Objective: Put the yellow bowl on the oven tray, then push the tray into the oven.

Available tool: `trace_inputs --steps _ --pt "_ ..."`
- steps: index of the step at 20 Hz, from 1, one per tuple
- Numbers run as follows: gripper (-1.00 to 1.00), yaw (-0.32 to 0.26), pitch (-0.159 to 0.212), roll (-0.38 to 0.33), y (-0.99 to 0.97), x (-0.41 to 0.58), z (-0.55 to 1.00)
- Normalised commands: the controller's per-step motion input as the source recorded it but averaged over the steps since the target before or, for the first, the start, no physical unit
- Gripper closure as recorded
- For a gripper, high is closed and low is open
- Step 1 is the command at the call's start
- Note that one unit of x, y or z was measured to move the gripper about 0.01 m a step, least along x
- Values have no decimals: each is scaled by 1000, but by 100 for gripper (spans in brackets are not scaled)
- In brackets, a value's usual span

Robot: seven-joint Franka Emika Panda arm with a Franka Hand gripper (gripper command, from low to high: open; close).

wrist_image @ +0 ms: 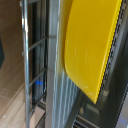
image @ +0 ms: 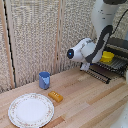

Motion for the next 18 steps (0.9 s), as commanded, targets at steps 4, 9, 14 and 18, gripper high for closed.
trace_inputs --steps 4,9,14,18 --pt "100 189 56 -14 -219 -74 0" --pt "100 124 26 0 -234 -62 1" --pt "100 6 0 13 -278 -86 166" --pt "100 0 0 0 -139 -41 309"
